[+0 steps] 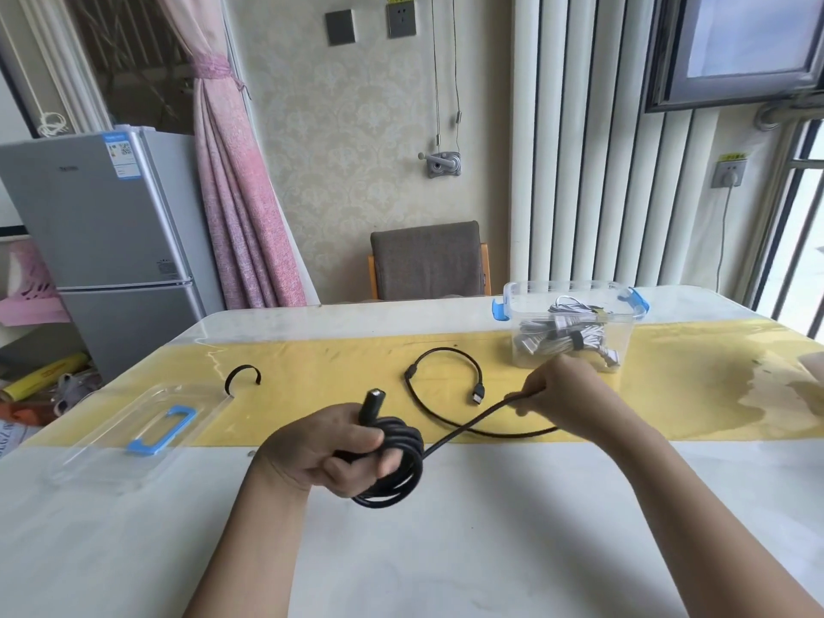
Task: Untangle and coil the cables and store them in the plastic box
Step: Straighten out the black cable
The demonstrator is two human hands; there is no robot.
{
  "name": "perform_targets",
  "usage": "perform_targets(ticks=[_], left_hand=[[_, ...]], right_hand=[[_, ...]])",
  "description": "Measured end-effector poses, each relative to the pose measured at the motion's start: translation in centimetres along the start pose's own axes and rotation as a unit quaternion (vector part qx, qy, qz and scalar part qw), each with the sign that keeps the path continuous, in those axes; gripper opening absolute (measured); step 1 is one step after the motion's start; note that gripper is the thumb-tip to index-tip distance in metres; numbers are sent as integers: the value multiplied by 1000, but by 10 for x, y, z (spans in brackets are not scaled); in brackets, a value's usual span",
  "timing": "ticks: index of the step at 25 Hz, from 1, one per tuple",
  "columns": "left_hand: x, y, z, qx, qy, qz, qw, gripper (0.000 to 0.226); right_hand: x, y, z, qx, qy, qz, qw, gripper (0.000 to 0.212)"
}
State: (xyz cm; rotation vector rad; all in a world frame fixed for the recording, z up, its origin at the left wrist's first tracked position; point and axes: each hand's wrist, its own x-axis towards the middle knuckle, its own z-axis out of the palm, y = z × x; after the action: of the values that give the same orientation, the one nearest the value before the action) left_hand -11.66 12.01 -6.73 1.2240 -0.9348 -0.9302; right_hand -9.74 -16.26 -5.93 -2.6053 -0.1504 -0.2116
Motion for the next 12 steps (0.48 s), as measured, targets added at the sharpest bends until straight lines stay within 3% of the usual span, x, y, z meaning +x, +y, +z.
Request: perform_targets(ticks=[3,5,9,12], left_hand=[[12,0,6,85,43,-147,985,24],[22,-3,11,130,85,-194,969,22],[32,-10,10,173,199,-222,939,27],[38,-15,7,219,316,-198,902,39]], right_hand=[[2,10,-17,81,127,98,984,35],[1,9,-23,139,185,125,965,35],[-2,-2,-22,190,214,117,951,33],[-6,-15,-20,221,219,71,948,30]])
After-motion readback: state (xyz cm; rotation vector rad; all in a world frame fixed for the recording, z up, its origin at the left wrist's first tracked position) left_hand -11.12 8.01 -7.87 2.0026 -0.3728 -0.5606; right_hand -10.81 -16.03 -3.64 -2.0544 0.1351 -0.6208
